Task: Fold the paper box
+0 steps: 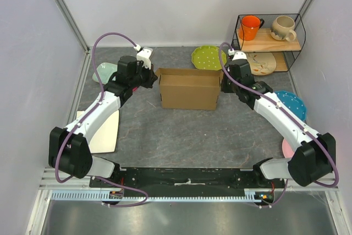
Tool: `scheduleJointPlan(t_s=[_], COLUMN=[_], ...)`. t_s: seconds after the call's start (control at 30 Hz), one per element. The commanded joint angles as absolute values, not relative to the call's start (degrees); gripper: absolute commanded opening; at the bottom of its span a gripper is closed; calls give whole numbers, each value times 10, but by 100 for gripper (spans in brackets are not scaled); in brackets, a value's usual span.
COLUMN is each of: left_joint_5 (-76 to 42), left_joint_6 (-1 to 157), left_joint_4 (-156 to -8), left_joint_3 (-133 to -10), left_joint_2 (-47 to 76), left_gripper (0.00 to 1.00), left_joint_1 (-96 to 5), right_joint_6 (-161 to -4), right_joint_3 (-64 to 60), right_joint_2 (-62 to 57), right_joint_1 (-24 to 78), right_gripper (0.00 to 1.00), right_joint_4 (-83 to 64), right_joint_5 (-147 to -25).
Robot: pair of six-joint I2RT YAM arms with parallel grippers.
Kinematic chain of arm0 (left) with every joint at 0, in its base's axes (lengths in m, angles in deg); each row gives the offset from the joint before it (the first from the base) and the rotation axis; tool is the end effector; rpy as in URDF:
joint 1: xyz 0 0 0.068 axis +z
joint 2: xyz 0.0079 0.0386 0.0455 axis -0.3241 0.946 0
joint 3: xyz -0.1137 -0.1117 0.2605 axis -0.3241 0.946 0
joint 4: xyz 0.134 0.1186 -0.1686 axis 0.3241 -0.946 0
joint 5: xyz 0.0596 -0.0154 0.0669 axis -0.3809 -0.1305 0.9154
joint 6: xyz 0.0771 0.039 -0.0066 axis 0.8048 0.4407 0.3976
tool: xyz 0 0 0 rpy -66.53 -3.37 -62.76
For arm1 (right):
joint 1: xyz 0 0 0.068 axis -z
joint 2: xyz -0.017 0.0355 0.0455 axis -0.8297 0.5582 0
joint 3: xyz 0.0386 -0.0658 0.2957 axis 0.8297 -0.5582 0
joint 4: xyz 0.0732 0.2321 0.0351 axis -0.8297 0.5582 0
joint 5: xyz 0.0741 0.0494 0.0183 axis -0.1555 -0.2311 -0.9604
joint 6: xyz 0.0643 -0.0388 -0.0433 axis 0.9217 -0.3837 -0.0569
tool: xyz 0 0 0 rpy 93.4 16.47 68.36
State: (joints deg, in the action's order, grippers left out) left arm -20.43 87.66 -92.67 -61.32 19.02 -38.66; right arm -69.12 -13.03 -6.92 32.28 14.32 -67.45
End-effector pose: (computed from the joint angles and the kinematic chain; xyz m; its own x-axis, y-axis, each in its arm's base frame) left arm 0.3129 -0.1285 0.3264 -0.4398 0.1200 -0.8900 0.4825 0.8674 -0.1215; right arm 0.2868 0.1109 0.3241 -0.6015 0.1062 -0.7918 -0.0544 0.9834 0.1731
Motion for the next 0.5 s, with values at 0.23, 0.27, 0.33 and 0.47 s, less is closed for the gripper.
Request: scheduleJointPlan(t_s=[0.23, 0.27, 0.33, 0.47], left_joint_5=[-205, -205, -205, -206], left_joint_6=[897, 897, 897, 897], left_joint_4=[-941, -941, -942, -942], left_joint_3=[-624, -624, -626, -625], left_joint_2=[194, 193, 195, 194], left_gripper=[2, 2, 2, 2], left_joint_1=[-391, -392, -392, -393], right_joint_6=[-673, -674, -675, -680], right_joint_3=[-81, -80, -78, -73], right_joint_2=[-73, -74, -73, -73], right_joint_1=[323, 323, 323, 323], right_gripper=[40, 43, 44, 45], right_joint_4=[164, 165, 165, 164], right_joint_5=[-657, -654, -652, -652])
